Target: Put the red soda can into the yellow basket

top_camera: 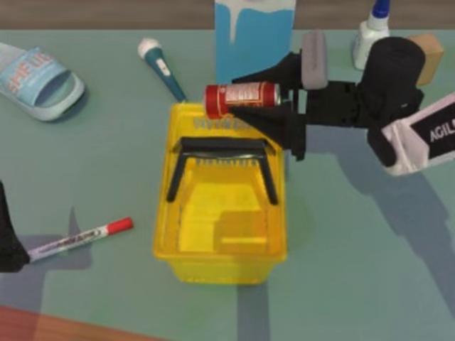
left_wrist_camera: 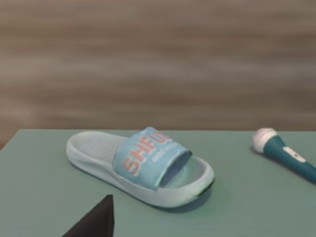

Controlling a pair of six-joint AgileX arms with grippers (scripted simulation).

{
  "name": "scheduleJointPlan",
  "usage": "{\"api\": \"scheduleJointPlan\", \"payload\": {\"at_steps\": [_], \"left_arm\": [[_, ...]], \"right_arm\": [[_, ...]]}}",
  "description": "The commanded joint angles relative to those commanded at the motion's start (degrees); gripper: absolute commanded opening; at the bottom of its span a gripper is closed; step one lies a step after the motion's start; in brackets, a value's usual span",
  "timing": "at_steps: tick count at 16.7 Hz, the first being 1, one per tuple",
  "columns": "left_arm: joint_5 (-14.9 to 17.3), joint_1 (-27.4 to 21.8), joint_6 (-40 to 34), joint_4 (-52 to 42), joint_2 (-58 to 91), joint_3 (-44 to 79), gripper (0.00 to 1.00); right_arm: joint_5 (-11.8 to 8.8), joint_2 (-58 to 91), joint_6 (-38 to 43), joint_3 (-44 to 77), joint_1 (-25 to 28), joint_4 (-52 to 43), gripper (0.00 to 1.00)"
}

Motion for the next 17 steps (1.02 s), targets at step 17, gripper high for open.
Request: {"api": "scheduleJointPlan", "payload": {"at_steps": [17], "left_arm": [[0.6,-1.6,1.6,-2.7,3.0,2.9,1.0]], "right_arm": [[2.0,-3.6,-0.5,-2.1,-0.8,-1.5,1.0]]}}
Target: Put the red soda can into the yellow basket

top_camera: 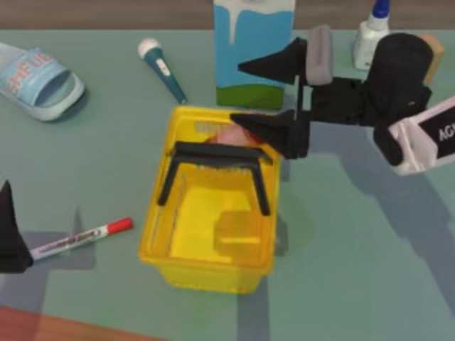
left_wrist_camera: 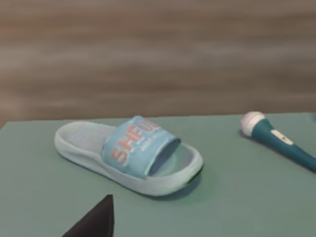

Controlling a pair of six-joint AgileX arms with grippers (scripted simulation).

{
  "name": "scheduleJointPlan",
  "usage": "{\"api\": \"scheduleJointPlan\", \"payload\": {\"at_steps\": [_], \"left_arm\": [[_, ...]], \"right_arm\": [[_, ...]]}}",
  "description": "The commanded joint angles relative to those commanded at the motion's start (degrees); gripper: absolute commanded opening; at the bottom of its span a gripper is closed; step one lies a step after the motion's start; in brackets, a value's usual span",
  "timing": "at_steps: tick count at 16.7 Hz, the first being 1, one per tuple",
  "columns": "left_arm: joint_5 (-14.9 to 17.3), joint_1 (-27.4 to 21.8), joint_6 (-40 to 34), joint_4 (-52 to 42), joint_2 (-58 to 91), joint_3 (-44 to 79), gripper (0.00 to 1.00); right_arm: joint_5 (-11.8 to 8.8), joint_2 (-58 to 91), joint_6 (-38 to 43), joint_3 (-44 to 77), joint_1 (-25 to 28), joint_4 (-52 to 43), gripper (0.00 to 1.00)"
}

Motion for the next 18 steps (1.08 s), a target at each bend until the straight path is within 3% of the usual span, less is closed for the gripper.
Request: {"api": "scheduleJointPlan", "payload": {"at_steps": [3,6,18], "left_arm": [[1.0,-3.4,3.8,-6.3,7.4,7.3,1.0],[1.8,-7.6,9.1,-15.2,18.2,17.9,1.0],[1.7,-27.1,38.6,-58.2,79.9,75.5,1.0]], "right_arm": [[4.3,-7.4,-0.9,-5.2,-1.5,-3.0,1.0],[10.6,-18.8,-2.2,-12.9,-3.7,-7.9,1.0],[43.0,-86.3,-4.2,-51.5,-13.7,-41.0,1.0]]}}
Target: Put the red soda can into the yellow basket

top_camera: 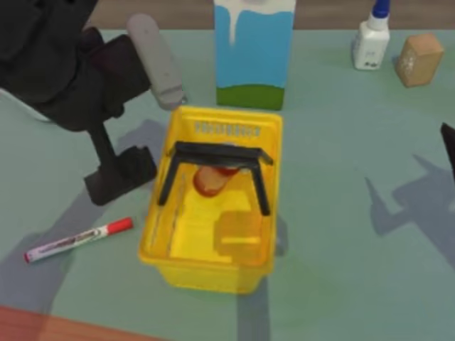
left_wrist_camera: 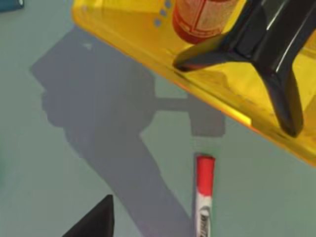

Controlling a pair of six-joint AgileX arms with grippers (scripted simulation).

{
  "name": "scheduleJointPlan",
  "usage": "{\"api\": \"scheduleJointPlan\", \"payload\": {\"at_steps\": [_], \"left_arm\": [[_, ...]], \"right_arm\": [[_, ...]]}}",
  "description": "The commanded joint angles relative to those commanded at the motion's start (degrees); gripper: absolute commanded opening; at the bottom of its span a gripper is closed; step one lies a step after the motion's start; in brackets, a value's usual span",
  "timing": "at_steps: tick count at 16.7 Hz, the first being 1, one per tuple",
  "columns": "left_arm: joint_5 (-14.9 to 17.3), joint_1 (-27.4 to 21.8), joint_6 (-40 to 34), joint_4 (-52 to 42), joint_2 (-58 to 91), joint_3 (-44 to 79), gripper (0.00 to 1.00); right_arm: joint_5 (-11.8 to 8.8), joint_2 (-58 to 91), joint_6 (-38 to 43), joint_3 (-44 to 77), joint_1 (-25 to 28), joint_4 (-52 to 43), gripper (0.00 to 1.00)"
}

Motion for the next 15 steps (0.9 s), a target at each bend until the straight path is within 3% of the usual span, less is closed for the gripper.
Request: {"api": "scheduleJointPlan", "payload": {"at_steps": [4,8,11,15], "left_arm": [[-0.9,-5.2,8.9,-11.3,19.4,17.7,1.0],[-1.7,-8.6,15.1,-18.8,33.1,30.3,1.0],[-2.1,-9.8,17.5,-21.4,37.9,35.0,1.0],[-2.2,-9.9,17.7,-21.7,38.4,35.5,1.0]], "right_arm": [[9.2,-22.2,1.2,-9.0,-2.1,-10.8,1.0],[16.0,-37.5,2.5,-14.7,-3.5,-18.4,1.0],[18.6,-42.5,3.0,-16.5,-4.0,-21.1,1.0],[18.8,-43.0,3.1,-16.7,-4.0,-21.4,1.0]]}}
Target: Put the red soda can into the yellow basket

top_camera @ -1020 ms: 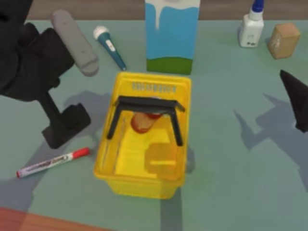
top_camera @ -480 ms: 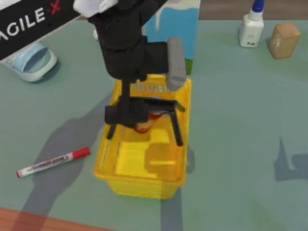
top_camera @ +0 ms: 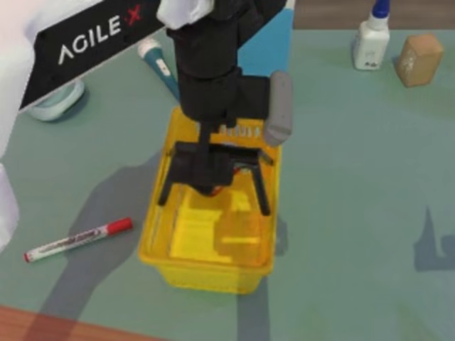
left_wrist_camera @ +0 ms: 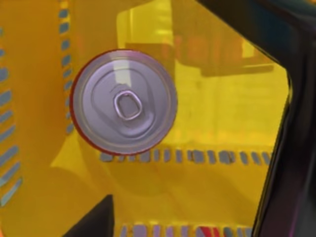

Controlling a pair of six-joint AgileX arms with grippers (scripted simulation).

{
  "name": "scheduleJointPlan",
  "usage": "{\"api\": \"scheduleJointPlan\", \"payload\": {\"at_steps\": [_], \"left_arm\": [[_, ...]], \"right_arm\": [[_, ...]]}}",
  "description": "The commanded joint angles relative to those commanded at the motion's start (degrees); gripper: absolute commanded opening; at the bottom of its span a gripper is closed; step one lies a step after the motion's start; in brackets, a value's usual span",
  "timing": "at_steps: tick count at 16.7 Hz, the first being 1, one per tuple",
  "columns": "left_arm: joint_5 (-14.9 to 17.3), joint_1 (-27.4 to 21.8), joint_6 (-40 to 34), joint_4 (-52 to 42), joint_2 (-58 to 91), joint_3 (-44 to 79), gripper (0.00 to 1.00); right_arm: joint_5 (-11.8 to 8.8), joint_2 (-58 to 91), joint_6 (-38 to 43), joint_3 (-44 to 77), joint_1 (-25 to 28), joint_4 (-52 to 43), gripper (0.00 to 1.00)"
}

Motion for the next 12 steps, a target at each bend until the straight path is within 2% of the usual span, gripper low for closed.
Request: {"api": "scheduleJointPlan", "payload": {"at_steps": [12], "left_arm": [[0.0,0.0,0.0,4.7,-0.4,-5.1,1.0]], "right_arm": [[0.0,0.0,0.0,0.0,0.0,0.0,1.0]]}}
